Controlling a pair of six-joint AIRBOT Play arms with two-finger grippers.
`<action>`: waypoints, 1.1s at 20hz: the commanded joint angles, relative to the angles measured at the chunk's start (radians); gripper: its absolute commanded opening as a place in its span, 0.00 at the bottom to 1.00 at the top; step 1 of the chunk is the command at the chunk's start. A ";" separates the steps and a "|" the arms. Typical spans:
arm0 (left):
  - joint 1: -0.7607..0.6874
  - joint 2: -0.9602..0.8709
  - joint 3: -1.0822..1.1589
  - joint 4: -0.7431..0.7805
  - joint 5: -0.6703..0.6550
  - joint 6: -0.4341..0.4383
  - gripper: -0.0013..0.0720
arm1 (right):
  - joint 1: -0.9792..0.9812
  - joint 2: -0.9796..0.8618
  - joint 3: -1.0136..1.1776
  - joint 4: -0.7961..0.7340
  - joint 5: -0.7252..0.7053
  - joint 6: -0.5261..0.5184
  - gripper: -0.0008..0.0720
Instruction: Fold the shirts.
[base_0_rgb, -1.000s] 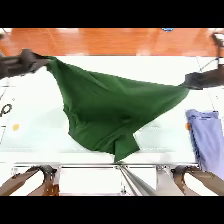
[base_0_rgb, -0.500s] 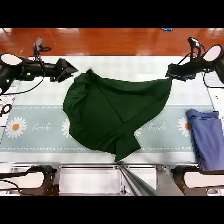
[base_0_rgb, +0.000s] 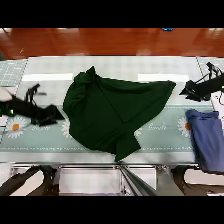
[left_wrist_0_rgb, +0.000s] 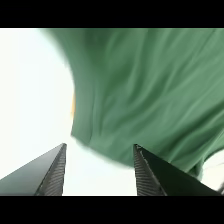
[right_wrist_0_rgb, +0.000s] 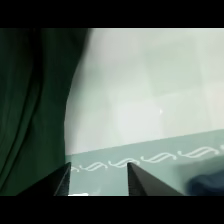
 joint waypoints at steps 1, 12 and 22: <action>0.009 0.192 -0.246 -0.090 0.020 -0.057 0.71 | -0.027 0.077 -0.165 0.156 -0.108 -0.108 0.58; -0.519 0.175 -0.399 -0.275 0.328 -0.331 0.71 | -0.027 0.083 -0.176 0.248 -0.101 -0.163 0.58; -0.743 -0.023 -0.385 -0.463 0.777 -0.403 0.70 | -0.027 0.083 -0.176 0.248 -0.086 -0.178 0.58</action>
